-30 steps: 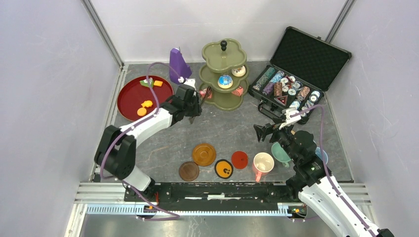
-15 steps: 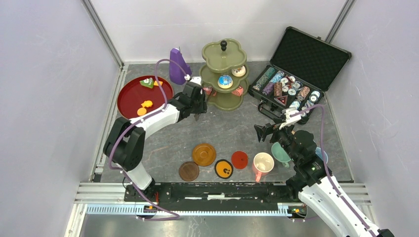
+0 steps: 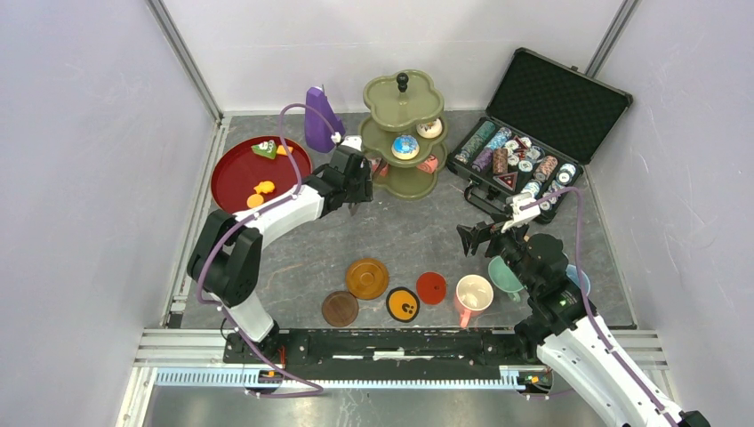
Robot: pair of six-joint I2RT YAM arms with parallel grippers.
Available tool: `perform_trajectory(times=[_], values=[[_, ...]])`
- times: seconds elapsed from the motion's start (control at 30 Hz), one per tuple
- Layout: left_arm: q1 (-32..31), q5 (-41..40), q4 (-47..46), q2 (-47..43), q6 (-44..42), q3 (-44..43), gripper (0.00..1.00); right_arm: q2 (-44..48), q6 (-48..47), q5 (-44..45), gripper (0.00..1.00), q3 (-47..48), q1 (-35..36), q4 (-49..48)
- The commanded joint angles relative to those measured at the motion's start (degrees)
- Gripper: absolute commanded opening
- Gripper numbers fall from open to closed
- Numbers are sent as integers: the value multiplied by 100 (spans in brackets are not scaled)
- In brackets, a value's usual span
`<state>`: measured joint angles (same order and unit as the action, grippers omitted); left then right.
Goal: Serve the afternoon tea
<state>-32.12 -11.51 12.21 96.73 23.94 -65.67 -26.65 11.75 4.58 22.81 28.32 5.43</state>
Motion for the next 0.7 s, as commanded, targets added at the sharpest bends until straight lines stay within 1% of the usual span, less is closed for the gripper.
perform_trajectory(times=[0.0, 0.23, 0.5, 0.6, 0.67], values=[[-20, -127, 16, -229, -276, -184, 60, 77, -36, 52, 98, 173, -19, -126], [-14, -268, 442, -988, -430, -35, 58, 115, -32, 69, 98, 150, -19, -116], [8, -670, 1526, -2033, -697, 216, 59, 76, -2, -13, 98, 66, -19, -275], [154, -895, 1912, -2329, -724, 327, 60, 47, 1, -36, 98, 62, -17, -307], [371, -897, 2051, -2518, -709, 420, 60, 47, -5, -51, 98, 45, -18, -324]])
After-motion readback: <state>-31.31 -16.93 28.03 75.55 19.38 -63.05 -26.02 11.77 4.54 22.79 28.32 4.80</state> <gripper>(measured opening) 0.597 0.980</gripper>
